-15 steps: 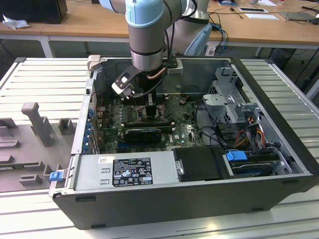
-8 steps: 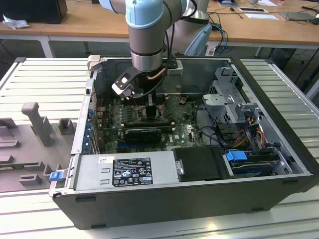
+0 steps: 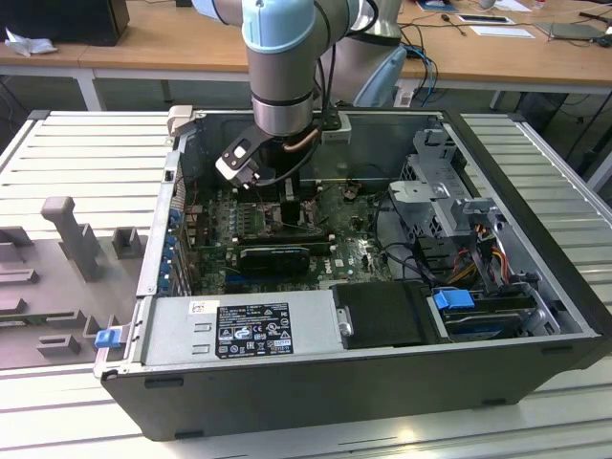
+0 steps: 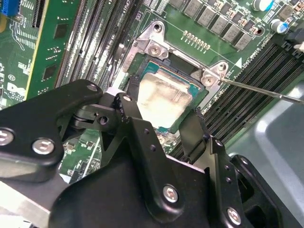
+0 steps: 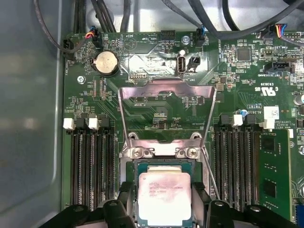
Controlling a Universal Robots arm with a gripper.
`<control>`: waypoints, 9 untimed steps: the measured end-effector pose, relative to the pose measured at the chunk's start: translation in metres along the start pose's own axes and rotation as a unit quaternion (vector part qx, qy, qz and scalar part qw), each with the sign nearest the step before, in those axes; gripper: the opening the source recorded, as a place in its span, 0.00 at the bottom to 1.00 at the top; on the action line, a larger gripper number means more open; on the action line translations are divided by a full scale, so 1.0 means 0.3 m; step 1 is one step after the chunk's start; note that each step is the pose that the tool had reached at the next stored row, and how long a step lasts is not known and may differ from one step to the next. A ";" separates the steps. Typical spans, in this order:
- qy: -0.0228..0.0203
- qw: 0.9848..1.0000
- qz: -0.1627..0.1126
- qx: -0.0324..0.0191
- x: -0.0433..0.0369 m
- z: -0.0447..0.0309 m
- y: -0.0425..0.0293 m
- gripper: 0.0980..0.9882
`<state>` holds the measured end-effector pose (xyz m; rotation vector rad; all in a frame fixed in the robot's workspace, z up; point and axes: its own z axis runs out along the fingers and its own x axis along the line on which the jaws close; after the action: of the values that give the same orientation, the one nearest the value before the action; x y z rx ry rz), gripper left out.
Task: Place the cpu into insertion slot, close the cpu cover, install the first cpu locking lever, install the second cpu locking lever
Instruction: 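Place the cpu into insertion slot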
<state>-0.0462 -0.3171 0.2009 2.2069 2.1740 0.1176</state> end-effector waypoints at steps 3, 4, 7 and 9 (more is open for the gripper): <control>0.000 1.000 0.000 0.000 0.000 -0.021 0.002 0.57; 0.000 1.000 0.000 0.000 0.001 -0.036 0.003 0.57; 0.000 1.000 0.000 0.000 -0.005 -0.042 0.004 0.33; 0.000 1.000 0.000 0.000 -0.015 -0.043 0.004 0.07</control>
<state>-0.0462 -0.3218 0.2136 2.2068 2.1740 0.1181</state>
